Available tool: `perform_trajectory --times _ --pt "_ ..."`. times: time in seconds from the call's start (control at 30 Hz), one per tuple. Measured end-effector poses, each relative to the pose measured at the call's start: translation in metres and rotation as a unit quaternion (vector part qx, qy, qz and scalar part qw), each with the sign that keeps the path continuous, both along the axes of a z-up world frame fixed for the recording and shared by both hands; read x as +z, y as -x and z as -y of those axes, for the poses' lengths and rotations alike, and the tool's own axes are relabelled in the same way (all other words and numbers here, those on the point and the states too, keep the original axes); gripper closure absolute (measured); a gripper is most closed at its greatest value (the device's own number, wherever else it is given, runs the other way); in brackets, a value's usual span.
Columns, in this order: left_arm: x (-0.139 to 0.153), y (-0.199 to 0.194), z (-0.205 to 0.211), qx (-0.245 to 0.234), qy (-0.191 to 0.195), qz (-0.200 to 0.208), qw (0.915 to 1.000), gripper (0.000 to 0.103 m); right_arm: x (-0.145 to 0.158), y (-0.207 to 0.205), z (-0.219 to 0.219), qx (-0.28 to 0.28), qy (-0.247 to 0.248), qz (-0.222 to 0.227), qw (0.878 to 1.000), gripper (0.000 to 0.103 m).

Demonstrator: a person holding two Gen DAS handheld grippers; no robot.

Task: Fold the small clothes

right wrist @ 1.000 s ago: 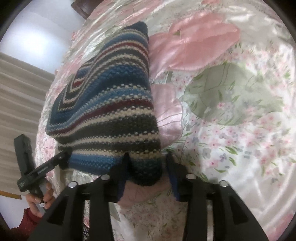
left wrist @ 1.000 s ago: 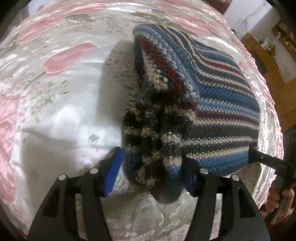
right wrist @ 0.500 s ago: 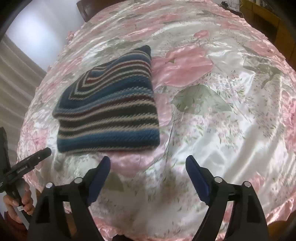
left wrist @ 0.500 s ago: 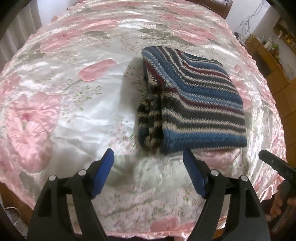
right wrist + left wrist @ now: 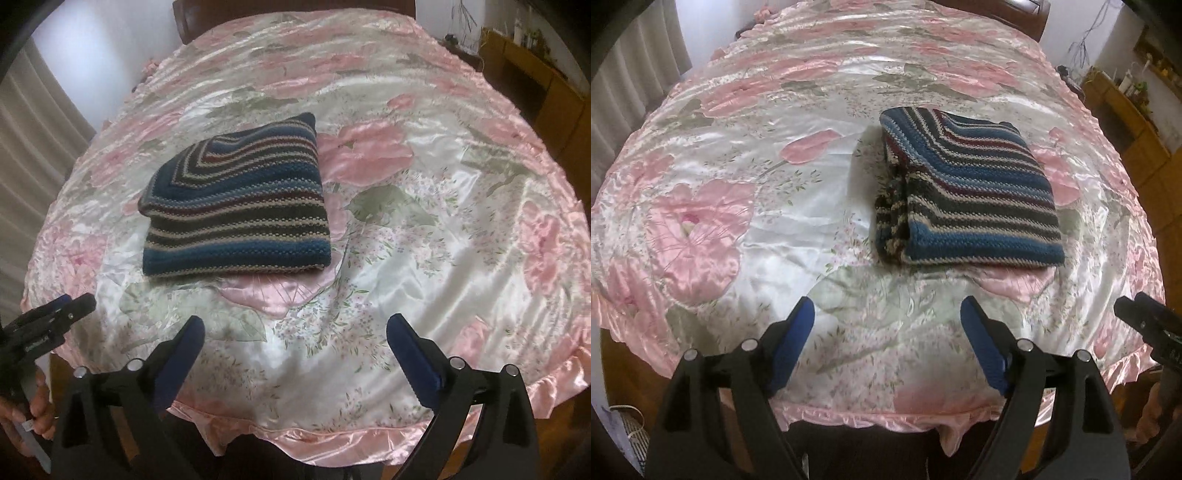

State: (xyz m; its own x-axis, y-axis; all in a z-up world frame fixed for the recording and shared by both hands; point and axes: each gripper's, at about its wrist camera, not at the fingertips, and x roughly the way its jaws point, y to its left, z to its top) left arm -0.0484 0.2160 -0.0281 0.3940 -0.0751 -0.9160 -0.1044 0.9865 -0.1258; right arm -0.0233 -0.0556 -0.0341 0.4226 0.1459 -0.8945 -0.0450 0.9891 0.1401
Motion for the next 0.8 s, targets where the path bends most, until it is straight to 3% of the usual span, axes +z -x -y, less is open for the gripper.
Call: perform_trajectory --times 0.8 --pt "0.064 0.049 0.000 -0.002 -0.026 0.059 0.9979 0.014 0.062 0.041 -0.032 0.001 0.008 0.045 0.999 0.004"
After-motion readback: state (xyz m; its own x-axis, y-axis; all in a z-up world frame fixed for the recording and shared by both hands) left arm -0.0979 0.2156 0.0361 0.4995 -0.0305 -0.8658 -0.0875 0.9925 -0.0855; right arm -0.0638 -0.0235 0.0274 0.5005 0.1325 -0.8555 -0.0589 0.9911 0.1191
